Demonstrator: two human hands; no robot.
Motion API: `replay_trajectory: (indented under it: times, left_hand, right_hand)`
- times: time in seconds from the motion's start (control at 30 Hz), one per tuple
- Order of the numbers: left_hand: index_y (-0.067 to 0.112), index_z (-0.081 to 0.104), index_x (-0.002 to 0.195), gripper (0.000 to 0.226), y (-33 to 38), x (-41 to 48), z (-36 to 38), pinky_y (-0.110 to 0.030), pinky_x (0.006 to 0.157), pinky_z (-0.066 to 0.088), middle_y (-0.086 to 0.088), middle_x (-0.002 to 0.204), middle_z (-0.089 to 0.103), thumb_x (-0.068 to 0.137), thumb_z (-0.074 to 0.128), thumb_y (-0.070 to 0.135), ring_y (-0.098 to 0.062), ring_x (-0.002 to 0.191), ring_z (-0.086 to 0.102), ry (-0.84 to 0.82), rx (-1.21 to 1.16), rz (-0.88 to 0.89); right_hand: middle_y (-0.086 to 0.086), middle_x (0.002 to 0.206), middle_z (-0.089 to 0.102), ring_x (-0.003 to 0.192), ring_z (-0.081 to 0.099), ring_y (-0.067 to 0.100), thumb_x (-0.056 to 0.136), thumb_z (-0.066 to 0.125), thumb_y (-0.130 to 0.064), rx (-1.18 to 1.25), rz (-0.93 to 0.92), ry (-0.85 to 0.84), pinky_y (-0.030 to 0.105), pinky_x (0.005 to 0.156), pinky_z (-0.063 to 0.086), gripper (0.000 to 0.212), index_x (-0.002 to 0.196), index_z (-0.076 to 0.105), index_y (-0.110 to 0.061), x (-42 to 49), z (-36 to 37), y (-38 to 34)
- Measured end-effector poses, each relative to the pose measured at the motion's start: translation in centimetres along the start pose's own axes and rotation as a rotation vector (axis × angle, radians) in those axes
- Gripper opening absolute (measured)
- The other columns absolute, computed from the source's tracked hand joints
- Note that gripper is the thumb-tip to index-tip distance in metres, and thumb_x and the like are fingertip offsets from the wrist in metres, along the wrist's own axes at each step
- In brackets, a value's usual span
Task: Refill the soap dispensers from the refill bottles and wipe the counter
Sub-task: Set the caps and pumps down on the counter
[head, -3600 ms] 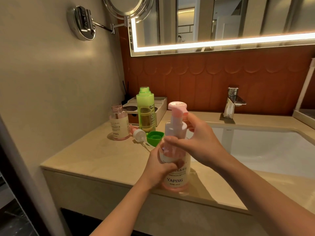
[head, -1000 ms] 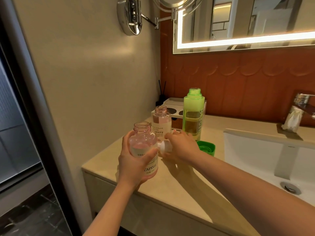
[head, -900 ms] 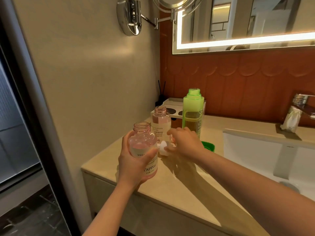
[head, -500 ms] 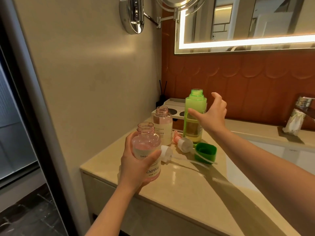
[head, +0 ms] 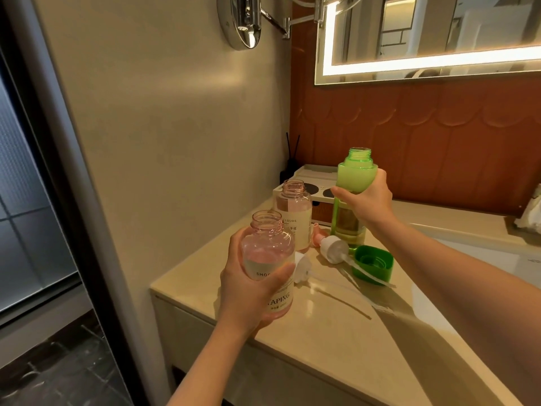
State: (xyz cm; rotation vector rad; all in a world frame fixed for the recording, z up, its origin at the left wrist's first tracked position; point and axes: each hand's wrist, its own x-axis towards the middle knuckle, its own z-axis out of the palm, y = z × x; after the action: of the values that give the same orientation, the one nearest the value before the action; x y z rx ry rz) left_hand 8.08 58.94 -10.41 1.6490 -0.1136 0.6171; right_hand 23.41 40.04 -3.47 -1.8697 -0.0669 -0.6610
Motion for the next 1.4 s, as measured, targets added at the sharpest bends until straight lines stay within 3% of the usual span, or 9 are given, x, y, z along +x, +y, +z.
replay_trajectory:
  times: [0.23,0.37,0.53,0.67,0.73,0.87,1.13,1.23,1.4]
  left_hand:
    - [0.048,0.043,0.111,0.076,0.0,-0.5,-0.3,-0.030,0.076,0.054,0.015,0.113,0.059,0.042,0.073,0.057,-0.009,0.103,0.060,0.011,-0.029,0.016]
    - [0.050,0.043,0.107,0.072,0.4,-0.7,-0.4,-0.013,0.065,0.050,0.022,0.104,0.059,0.041,0.071,0.058,0.005,0.094,0.060,0.019,-0.040,0.009]
    - [0.050,0.043,0.107,0.072,0.8,-0.7,-0.3,-0.030,0.073,0.053,0.017,0.109,0.059,0.042,0.072,0.055,-0.009,0.100,0.059,-0.020,-0.051,-0.007]
    - [0.043,0.045,0.111,0.075,1.1,-0.9,-0.3,-0.030,0.073,0.052,0.008,0.113,0.060,0.043,0.075,0.050,-0.015,0.104,0.060,-0.048,-0.071,-0.010]
    - [0.043,0.046,0.112,0.075,1.2,-1.4,0.0,-0.035,0.078,0.052,0.004,0.114,0.061,0.044,0.075,0.047,-0.018,0.105,0.060,-0.050,-0.080,-0.015]
    - [0.039,0.044,0.112,0.076,1.9,-3.0,1.1,-0.026,0.076,0.050,0.005,0.113,0.060,0.043,0.074,0.045,-0.014,0.103,0.060,-0.085,-0.097,-0.005]
    - [0.033,0.045,0.114,0.075,4.1,-7.2,5.7,-0.020,0.082,0.050,0.013,0.111,0.061,0.046,0.075,0.040,-0.006,0.104,0.060,-0.239,-0.149,0.032]
    - [0.034,0.043,0.117,0.079,4.8,-8.3,7.8,-0.017,0.081,0.049,0.014,0.111,0.060,0.045,0.075,0.042,-0.003,0.103,0.059,-0.265,-0.153,0.016]
    - [0.045,0.039,0.112,0.082,6.1,-9.4,11.2,-0.008,0.071,0.046,0.024,0.106,0.057,0.045,0.087,0.041,0.013,0.093,0.056,-0.324,-0.138,-0.032]
  right_hand:
    - [0.001,0.114,0.050,0.103,0.053,0.015,0.068,0.081,-0.028,0.035,-0.067,0.054,0.032,0.083,0.051,0.076,0.125,0.033,-0.014,0.0,-2.2,-0.4]
    - [0.004,0.116,0.053,0.105,0.054,0.018,0.067,0.081,-0.031,0.029,-0.124,0.107,0.036,0.085,0.053,0.074,0.123,0.035,-0.014,0.2,-4.6,-1.5]
    - [0.000,0.113,0.052,0.104,0.054,0.018,0.068,0.080,-0.035,0.002,-0.165,0.107,0.036,0.083,0.052,0.075,0.124,0.034,-0.015,-0.5,-8.2,-2.3]
    - [-0.001,0.109,0.052,0.102,0.056,0.018,0.067,0.079,-0.038,-0.016,-0.193,0.106,0.037,0.082,0.053,0.074,0.123,0.037,-0.015,-2.1,-11.0,-2.5]
    - [-0.001,0.109,0.052,0.100,0.055,0.017,0.067,0.079,-0.035,-0.007,-0.210,0.079,0.031,0.076,0.052,0.073,0.123,0.038,-0.014,-3.2,-12.5,-2.7]
    - [-0.001,0.107,0.052,0.094,0.054,0.011,0.067,0.079,-0.028,0.040,-0.248,0.031,0.015,0.065,0.044,0.071,0.123,0.039,-0.013,-5.6,-15.6,-2.4]
    - [-0.010,0.099,0.054,0.095,0.057,0.012,0.056,0.074,-0.042,0.017,-0.275,-0.081,0.031,0.079,0.052,0.079,0.122,0.038,-0.015,-9.2,-21.8,-1.6]
    - [-0.014,0.097,0.052,0.089,0.057,0.001,0.056,0.076,-0.041,-0.039,-0.298,-0.088,0.025,0.077,0.052,0.079,0.120,0.040,-0.013,-9.8,-23.3,-1.0]
    - [-0.006,0.102,0.056,0.093,0.058,0.013,0.058,0.078,-0.045,-0.109,-0.334,-0.121,0.043,0.078,0.053,0.077,0.119,0.041,-0.015,-10.3,-26.0,-0.1]
